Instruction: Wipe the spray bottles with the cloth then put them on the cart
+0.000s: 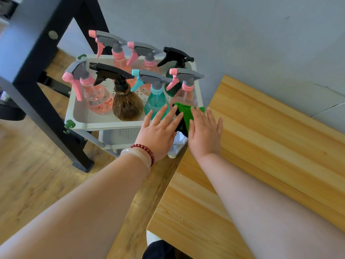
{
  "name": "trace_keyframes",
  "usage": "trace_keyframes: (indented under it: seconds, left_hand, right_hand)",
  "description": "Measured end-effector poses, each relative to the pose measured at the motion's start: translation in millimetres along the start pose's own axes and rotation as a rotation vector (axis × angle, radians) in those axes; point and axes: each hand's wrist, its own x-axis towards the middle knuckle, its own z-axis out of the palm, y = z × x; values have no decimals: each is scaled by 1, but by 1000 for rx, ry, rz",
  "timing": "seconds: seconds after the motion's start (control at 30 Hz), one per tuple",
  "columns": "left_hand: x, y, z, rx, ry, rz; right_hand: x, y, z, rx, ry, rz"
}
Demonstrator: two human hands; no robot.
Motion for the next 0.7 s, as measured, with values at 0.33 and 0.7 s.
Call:
trace_keyframes:
  seconds: [0.33, 0.7]
  left_hand:
    - [23, 13, -15, -10, 121, -12]
    - [25, 15, -1, 60, 12, -55]
  right_hand:
    - [8, 13, -6, -179, -244, -1]
    - [8, 25, -6, -161, -187, -39]
